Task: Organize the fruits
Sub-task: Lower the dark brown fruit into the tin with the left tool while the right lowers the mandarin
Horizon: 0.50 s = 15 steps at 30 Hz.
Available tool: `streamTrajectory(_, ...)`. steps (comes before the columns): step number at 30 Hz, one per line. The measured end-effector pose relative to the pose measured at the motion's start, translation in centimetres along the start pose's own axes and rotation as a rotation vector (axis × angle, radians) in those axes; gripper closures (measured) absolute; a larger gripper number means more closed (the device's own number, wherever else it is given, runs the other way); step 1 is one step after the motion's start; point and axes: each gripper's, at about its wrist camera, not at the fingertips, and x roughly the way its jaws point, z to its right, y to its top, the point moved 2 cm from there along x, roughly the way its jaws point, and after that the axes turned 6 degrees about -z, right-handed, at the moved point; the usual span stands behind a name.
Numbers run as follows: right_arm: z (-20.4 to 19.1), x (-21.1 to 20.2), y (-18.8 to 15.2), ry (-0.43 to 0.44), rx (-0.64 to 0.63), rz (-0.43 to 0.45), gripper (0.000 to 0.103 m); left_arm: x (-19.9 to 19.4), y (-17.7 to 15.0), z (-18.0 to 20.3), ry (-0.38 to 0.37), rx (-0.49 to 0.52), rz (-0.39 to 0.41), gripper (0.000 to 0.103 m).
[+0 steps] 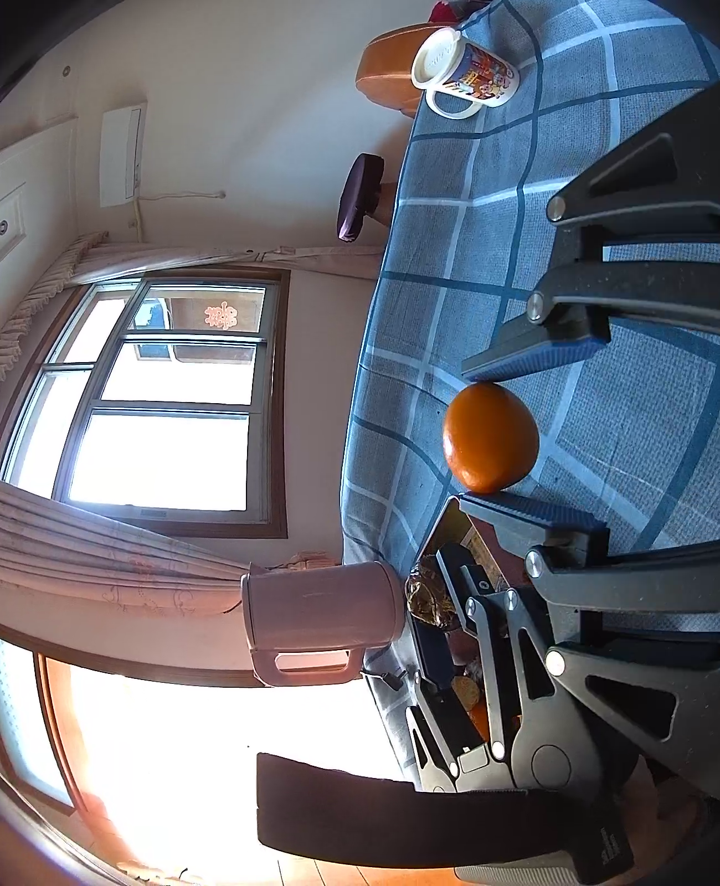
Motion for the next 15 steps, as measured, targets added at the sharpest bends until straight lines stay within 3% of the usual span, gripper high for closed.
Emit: streamTrajectory(15, -3.5, 1.3, 1.3, 0.077, -0.043, -0.009, 0.060, -0.6, -0.4, -4.1, 0.081, -0.040, -0.019, 0.058)
